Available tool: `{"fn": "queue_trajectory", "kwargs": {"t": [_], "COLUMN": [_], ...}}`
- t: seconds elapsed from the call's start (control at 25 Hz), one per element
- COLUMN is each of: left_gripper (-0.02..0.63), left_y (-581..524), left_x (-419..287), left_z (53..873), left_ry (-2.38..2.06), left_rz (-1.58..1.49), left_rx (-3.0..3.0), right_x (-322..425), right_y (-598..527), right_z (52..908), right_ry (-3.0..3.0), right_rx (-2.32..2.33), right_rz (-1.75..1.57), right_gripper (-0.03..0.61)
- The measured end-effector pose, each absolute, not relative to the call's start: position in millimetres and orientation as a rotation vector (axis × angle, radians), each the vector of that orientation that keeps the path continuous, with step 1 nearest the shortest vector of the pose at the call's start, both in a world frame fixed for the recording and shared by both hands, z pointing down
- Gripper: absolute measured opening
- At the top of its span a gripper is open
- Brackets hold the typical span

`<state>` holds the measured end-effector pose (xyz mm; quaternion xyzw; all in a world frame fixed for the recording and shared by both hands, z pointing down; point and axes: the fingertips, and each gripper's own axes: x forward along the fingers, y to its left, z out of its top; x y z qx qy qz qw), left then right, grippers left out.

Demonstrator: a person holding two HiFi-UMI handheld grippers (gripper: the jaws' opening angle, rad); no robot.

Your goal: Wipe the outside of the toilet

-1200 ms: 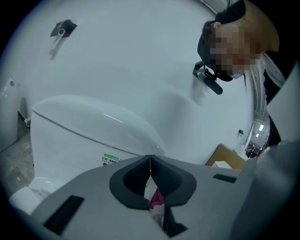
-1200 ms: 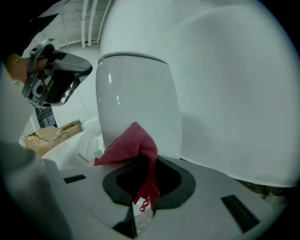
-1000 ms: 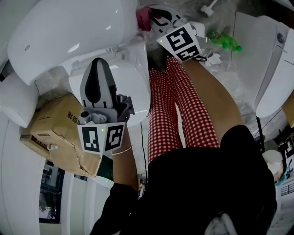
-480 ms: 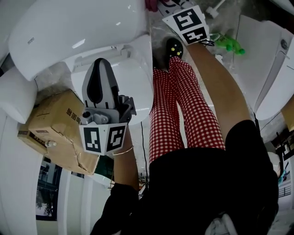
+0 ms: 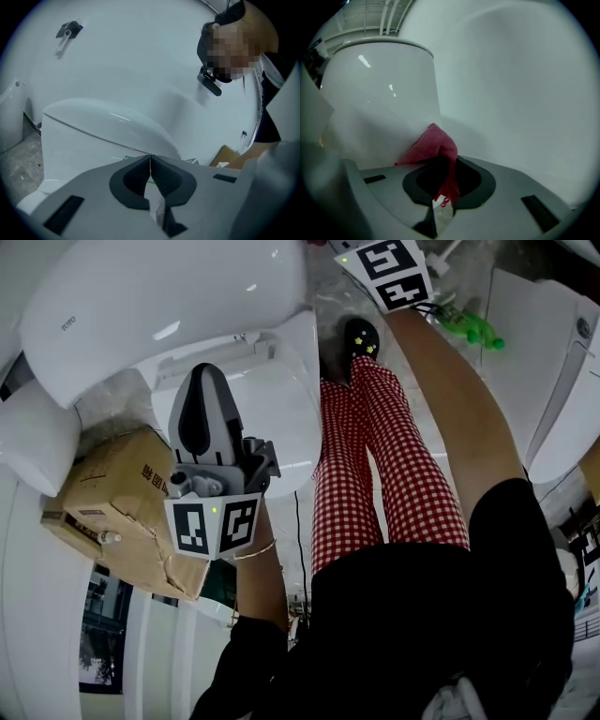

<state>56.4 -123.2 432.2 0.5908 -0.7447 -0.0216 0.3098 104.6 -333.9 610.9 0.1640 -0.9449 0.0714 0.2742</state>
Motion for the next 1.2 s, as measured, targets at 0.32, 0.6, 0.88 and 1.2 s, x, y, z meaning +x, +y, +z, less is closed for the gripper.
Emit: {"fn": "queue_trajectory", "kwargs": {"t": [0.32, 0.6, 0.88, 1.2], "left_gripper": [0.011, 0.011, 0.011, 0.011], "left_y": [-118, -101, -68, -35], "left_x": [50, 44, 39, 45], "left_z": [418, 397, 358, 302], "left_ry": [-2.010, -2.053, -2.100, -2.123], "left_rz": [-0.059, -0.070, -0.102, -0.147], "left_rx": [1.583, 1.610, 1.677, 1.799], "right_x": [128, 165, 192, 218], "right_y": [-355, -344, -300, -214], "right_z": [601, 540, 456, 360], "right_ry": [-2.546, -2.651, -2.742, -2.858], "right_rx": [0.639, 0.782, 0.789, 0.804], "right_rz": [0.250, 0.314, 0.163, 0.184], "right_gripper": [0.060, 0.060, 0.060, 0.060]}}
